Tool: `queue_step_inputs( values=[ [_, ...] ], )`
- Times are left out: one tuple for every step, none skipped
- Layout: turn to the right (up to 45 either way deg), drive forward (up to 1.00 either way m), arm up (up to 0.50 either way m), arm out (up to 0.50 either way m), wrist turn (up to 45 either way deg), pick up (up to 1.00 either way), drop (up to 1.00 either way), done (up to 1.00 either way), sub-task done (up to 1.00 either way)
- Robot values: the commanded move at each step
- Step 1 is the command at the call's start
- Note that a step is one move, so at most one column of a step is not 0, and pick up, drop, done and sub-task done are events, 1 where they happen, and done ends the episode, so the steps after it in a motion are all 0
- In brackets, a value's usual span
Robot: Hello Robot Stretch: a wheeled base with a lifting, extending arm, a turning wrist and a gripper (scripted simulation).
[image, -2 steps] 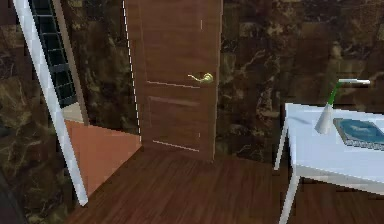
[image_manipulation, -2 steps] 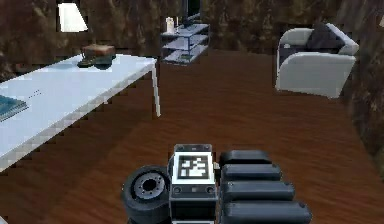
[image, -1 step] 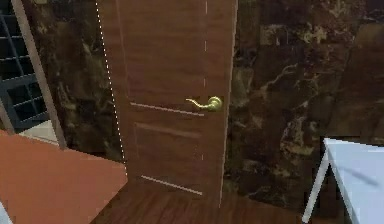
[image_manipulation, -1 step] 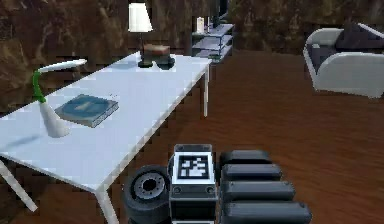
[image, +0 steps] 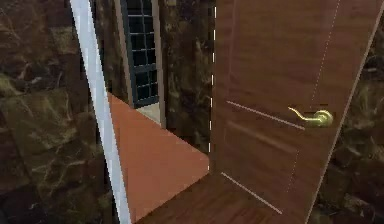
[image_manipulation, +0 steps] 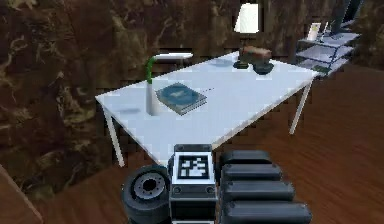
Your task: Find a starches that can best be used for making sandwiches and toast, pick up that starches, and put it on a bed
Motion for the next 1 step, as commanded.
queue_step_inputs(
  values=[
    [0.0,1.0,0.0,0.0,0.0,0.0,0.0,0.0,0.0]
  ],
)
